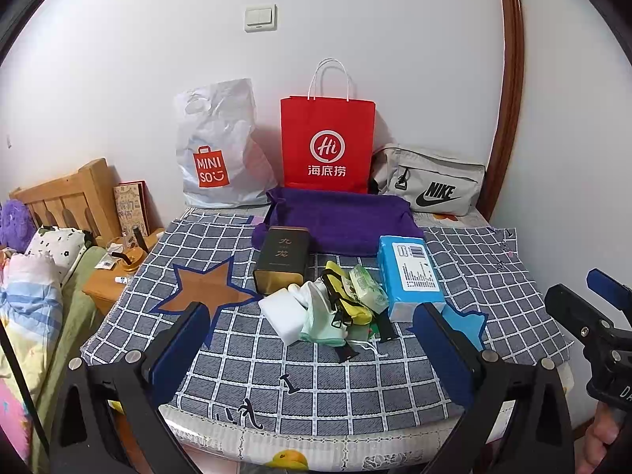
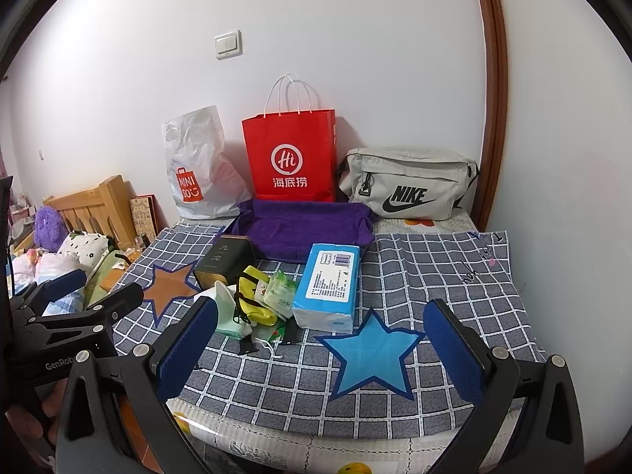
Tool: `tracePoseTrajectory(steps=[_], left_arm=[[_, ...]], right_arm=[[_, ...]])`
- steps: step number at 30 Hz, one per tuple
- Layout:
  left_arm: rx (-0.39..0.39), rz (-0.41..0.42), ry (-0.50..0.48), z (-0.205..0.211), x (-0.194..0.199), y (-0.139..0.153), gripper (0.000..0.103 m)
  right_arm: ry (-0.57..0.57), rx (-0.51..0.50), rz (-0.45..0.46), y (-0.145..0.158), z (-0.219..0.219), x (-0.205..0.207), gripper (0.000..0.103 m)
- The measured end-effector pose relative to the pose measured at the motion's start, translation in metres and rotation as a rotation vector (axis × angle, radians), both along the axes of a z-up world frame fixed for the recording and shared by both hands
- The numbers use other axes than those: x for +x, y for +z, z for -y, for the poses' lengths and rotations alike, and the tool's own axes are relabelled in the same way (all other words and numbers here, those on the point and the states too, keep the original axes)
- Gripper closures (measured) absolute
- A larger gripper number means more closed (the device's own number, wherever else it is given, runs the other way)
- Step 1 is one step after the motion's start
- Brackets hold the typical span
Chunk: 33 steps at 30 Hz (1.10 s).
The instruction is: Organize soft objects
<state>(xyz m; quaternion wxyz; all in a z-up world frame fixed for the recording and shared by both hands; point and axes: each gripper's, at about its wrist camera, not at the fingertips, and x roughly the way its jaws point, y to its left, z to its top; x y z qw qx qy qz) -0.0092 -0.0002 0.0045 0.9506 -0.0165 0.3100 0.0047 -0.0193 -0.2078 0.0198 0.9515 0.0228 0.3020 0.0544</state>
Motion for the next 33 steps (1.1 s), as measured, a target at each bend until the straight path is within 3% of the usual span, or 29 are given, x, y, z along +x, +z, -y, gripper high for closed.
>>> tracePoseTrajectory(steps=[24,33], left_arm=[[0.015,-0.002,-0.008,0.000,-0.001,0.000,0.000],[0.022,-0.051,0.003,-0.007,0.028,-0.014,0.000]], right_arm=[[0.009,0.000,0.003,0.000,-0.003,0.000,0.001],[0.033,0.001,0.013,-0.008,-0.002,0.016,0.001]])
